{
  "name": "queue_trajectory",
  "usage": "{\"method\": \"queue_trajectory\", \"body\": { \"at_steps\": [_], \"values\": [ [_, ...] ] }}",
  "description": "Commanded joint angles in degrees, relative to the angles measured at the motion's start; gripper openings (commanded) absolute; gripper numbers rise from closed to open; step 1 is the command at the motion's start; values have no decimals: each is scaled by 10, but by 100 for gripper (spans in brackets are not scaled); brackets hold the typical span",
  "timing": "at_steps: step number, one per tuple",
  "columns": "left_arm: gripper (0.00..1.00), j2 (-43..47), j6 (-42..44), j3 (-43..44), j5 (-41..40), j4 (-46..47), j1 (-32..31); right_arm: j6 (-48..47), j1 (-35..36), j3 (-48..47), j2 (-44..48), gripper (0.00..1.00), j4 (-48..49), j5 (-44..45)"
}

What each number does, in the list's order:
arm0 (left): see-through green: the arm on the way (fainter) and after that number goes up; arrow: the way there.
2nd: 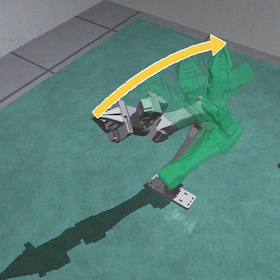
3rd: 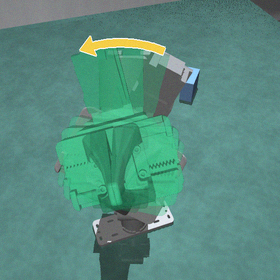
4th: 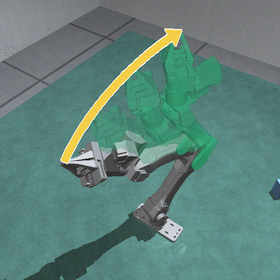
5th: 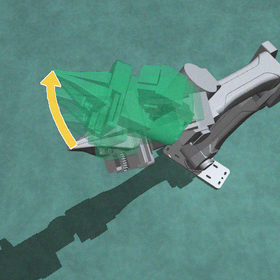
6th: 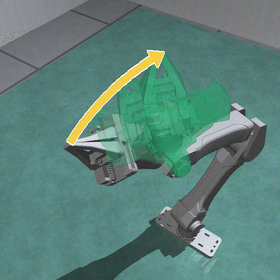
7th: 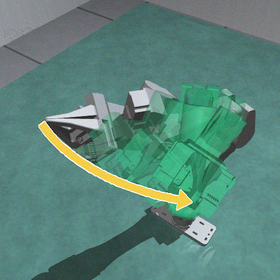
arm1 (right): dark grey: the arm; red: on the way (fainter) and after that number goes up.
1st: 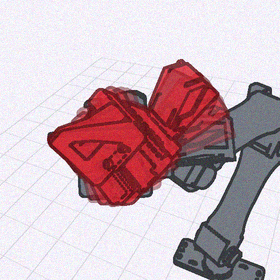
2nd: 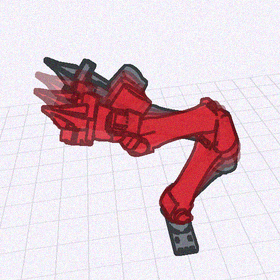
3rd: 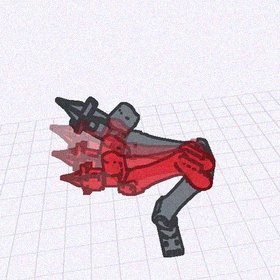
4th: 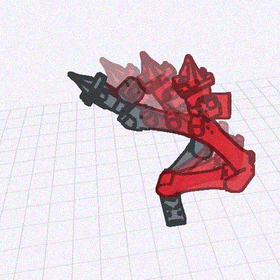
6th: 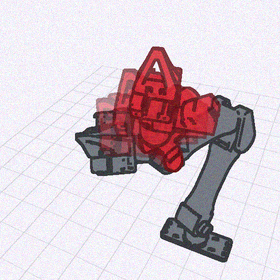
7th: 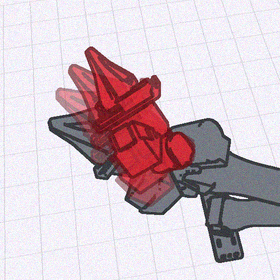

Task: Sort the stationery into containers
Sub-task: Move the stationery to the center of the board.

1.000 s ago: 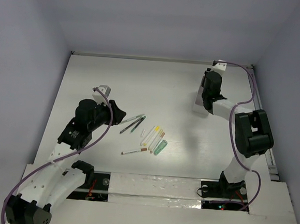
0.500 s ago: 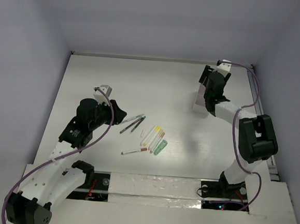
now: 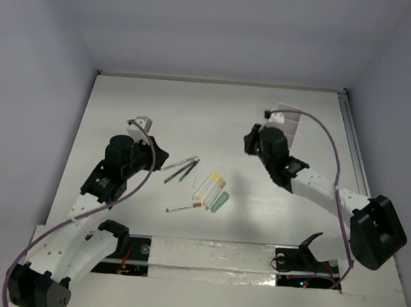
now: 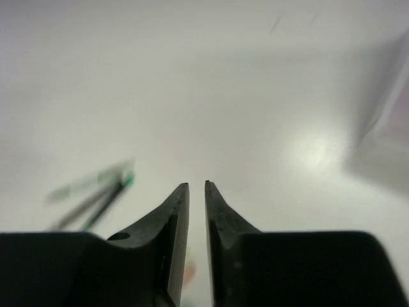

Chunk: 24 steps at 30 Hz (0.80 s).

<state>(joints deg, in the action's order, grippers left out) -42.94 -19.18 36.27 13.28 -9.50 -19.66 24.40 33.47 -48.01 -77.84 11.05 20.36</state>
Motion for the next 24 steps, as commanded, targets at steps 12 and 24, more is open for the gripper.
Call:
{"method": "queue_trajectory", "body": {
  "at_steps": [12,24],
  "values": [
    [20,17,-30,24,-21,4,-2,233,228,108,26,70,-181,-81],
    [26,19,-15,17,15,11,-2,226,233,83,-42,58,-169,-60]
  ]
}}
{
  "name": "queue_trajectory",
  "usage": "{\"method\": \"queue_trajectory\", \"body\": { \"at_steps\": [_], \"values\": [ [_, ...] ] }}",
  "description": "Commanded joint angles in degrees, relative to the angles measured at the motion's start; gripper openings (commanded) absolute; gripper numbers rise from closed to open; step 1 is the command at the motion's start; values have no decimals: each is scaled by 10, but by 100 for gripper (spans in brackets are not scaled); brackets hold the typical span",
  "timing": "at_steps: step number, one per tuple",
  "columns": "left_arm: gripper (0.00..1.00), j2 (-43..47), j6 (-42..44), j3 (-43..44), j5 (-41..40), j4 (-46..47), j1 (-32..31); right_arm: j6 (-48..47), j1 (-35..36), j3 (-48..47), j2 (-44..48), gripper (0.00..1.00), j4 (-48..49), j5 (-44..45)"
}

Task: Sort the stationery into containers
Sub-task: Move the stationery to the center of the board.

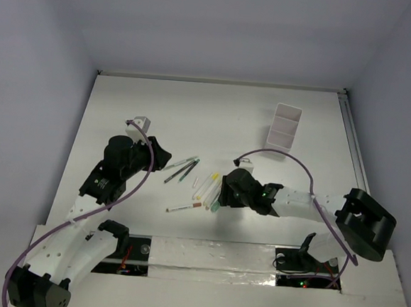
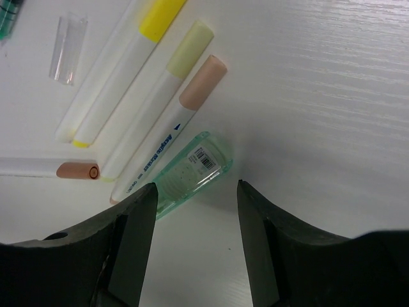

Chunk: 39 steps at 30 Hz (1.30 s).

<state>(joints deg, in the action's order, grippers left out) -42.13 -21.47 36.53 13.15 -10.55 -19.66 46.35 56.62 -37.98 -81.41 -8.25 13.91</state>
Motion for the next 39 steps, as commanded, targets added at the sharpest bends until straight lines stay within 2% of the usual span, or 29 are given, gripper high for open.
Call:
{"method": "queue_trajectory", "body": {
  "at_steps": [1,4,10,14,22,25,26,29,32,35,39],
  "values": [
    [26,10,9,15,15,20,-2,8,2,-18,-9,59,31,3],
    [26,11,11,16,14,19,-2,10,2,-20,-17,59,29,14],
    [27,15,11,14,16,20,-2,1,2,-40,-38,53,-1,42],
    [27,14,12,14,19,21,-2,-3,2,-49,-54,42,-25,52],
    [27,14,11,14,19,22,-2,-36,2,-36,-3,41,-99,81],
    [27,13,11,13,19,22,-2,-48,2,-37,8,45,-120,82],
    [27,13,10,14,19,23,-2,-49,2,-39,9,50,-122,79],
    [27,13,9,13,18,23,-2,-55,2,-43,13,57,-114,75],
    [27,10,10,12,20,23,-2,-57,2,-54,11,58,-113,78],
    [27,8,10,13,20,22,-2,-57,2,-57,5,67,-98,60],
    [28,9,9,12,21,24,-2,-52,2,-57,-15,72,-61,35]
  ]
}}
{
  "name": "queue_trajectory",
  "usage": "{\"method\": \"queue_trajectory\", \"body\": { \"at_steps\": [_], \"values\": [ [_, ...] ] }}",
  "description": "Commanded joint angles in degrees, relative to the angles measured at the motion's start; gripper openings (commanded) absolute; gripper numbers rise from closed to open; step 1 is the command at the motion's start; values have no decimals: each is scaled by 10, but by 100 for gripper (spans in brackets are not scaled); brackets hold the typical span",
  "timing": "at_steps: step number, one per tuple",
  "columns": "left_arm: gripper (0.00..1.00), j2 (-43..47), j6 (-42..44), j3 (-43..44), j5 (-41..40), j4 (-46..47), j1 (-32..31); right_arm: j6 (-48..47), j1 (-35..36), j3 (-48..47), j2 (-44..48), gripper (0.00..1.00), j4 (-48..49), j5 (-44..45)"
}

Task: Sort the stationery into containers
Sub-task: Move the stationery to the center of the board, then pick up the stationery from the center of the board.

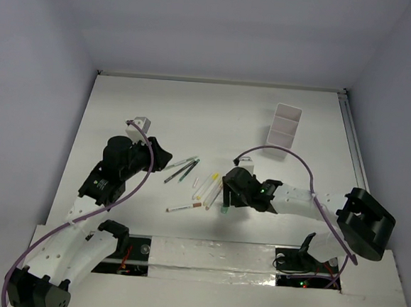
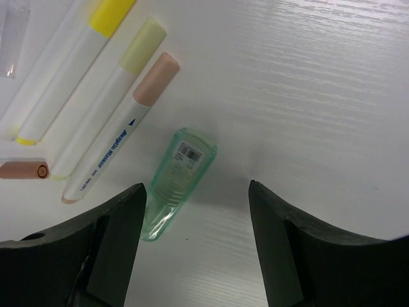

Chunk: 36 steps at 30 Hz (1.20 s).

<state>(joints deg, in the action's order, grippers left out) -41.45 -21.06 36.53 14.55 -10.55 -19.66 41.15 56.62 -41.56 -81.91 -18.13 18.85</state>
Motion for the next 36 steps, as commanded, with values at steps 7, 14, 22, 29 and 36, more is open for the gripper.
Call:
{"method": "queue_trajectory", "body": {
  "at_steps": [7,14,22,29,36],
  "values": [
    [28,0,7,11,14,24,-2,3,2,-31,-48,61,58,0],
    [28,5,7,10,15,25,-2,7,2,-32,-67,39,46,31],
    [29,2,7,9,20,26,-2,-15,2,-44,-9,20,2,101],
    [29,-6,8,8,29,30,-2,-140,-125,-77,63,18,126,126],
    [29,-6,8,6,29,29,-2,-301,-240,-127,25,20,387,176]
  ]
}}
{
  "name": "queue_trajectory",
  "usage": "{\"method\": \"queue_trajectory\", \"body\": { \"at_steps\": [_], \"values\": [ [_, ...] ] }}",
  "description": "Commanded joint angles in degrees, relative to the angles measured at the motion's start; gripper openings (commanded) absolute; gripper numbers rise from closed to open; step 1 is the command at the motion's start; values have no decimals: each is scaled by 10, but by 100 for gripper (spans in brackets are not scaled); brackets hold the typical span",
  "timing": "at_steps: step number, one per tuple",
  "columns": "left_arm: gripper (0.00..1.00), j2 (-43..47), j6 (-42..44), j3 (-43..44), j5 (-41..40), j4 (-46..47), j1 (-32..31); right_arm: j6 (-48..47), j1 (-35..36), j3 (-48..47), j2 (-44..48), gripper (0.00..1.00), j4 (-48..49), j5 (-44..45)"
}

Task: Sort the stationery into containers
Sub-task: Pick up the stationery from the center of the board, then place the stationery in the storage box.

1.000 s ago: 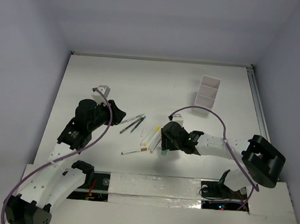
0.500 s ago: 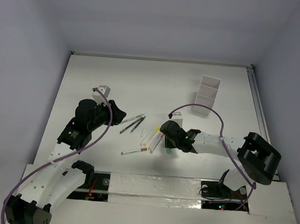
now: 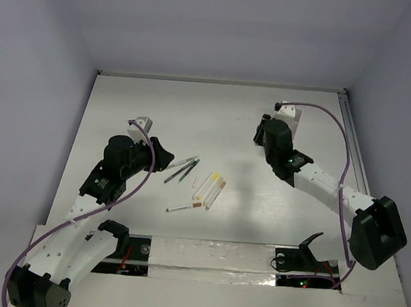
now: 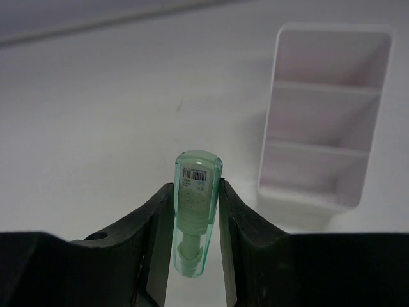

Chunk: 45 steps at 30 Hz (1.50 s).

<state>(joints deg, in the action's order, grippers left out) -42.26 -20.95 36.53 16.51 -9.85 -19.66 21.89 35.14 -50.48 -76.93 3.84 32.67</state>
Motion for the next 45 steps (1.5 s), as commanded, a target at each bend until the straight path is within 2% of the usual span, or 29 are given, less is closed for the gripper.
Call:
{"method": "queue_trajectory", "body": {
  "at_steps": [1,5,11,22,34,37,38,41,45],
  "values": [
    [29,2,8,7,9,22,-2,-118,-56,-62,-38,20,185,37],
    [29,0,9,6,12,23,-2,-161,-124,-88,-97,20,257,16],
    [29,-6,11,6,25,27,-2,-241,-171,-113,-168,20,328,-2],
    [29,-32,14,12,37,33,-2,-278,-194,-132,-235,20,379,-4],
    [28,-47,18,10,55,38,-2,-286,-199,-132,-273,26,408,13],
    [28,-49,19,11,62,38,-2,-282,-199,-126,-270,32,412,15],
    [28,-53,19,10,63,39,-2,-280,-199,-124,-264,39,412,16],
    [28,-56,21,10,69,40,-2,-272,-199,-120,-256,50,404,13],
    [28,-59,21,11,73,40,-2,-262,-199,-116,-243,60,391,7]
  ]
}}
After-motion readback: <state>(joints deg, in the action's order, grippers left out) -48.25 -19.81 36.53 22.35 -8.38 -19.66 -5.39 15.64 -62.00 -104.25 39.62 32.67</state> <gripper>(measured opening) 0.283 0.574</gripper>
